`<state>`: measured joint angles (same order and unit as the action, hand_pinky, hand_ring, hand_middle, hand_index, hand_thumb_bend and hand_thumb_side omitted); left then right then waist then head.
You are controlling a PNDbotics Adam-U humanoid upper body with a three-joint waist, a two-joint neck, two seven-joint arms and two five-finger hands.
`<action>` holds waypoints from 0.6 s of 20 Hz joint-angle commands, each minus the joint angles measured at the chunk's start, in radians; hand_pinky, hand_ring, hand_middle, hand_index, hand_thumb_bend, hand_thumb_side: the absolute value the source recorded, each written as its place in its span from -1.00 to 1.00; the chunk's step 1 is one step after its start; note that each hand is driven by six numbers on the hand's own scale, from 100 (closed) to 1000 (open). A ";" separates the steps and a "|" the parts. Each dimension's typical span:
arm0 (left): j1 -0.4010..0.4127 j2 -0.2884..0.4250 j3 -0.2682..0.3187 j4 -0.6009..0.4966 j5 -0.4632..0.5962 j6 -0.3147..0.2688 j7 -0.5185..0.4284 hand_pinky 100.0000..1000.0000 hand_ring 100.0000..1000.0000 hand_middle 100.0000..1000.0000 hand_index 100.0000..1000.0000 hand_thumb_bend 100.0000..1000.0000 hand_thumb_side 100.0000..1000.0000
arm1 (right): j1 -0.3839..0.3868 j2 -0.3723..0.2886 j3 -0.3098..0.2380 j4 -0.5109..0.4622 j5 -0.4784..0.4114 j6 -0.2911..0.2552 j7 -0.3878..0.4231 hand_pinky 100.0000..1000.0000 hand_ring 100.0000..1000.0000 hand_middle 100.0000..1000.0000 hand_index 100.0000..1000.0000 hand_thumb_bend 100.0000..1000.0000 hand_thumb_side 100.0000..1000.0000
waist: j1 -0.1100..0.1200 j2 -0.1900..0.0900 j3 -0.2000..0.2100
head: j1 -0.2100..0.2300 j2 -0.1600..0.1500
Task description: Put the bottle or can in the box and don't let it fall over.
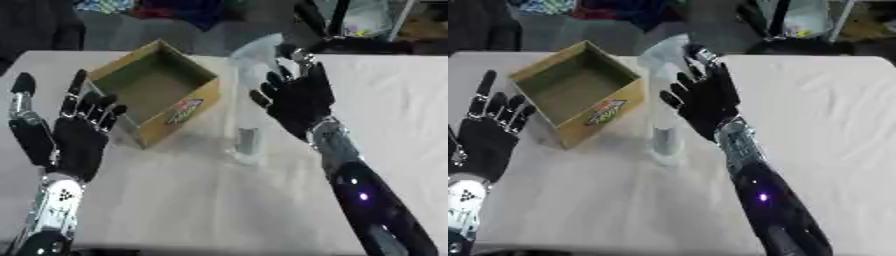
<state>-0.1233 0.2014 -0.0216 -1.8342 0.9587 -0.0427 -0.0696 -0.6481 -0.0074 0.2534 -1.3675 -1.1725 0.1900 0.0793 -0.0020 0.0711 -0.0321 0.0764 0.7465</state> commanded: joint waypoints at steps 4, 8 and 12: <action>-0.006 0.009 0.001 -0.018 0.002 0.001 0.001 0.11 0.08 -0.31 1.00 -0.39 0.62 | -0.020 -0.013 0.001 -0.055 -0.033 0.003 -0.013 -0.59 -1.00 -1.00 1.00 -1.00 -0.39 | 0.004 -0.019 -0.001 | 0.000 0.006; -0.006 0.009 0.001 -0.018 0.003 0.001 0.000 0.11 0.07 -0.31 1.00 -0.39 0.62 | -0.022 -0.015 0.003 -0.073 -0.056 0.009 -0.011 -0.60 -1.00 -1.00 1.00 -1.00 -0.41 | 0.004 -0.019 -0.001 | 0.000 0.006; -0.006 0.009 0.001 -0.018 0.003 0.002 0.000 0.11 0.07 -0.31 1.00 -0.39 0.62 | -0.026 -0.017 0.002 -0.099 -0.084 0.010 -0.010 -0.59 -1.00 -1.00 1.00 -1.00 -0.43 | 0.004 -0.019 -0.001 | -0.001 0.007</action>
<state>-0.1232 0.2014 -0.0216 -1.8342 0.9587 -0.0427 -0.0696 -0.6514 -0.0136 0.2571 -1.4316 -1.2437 0.1974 0.0678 -0.0015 0.0711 -0.0326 0.0764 0.7476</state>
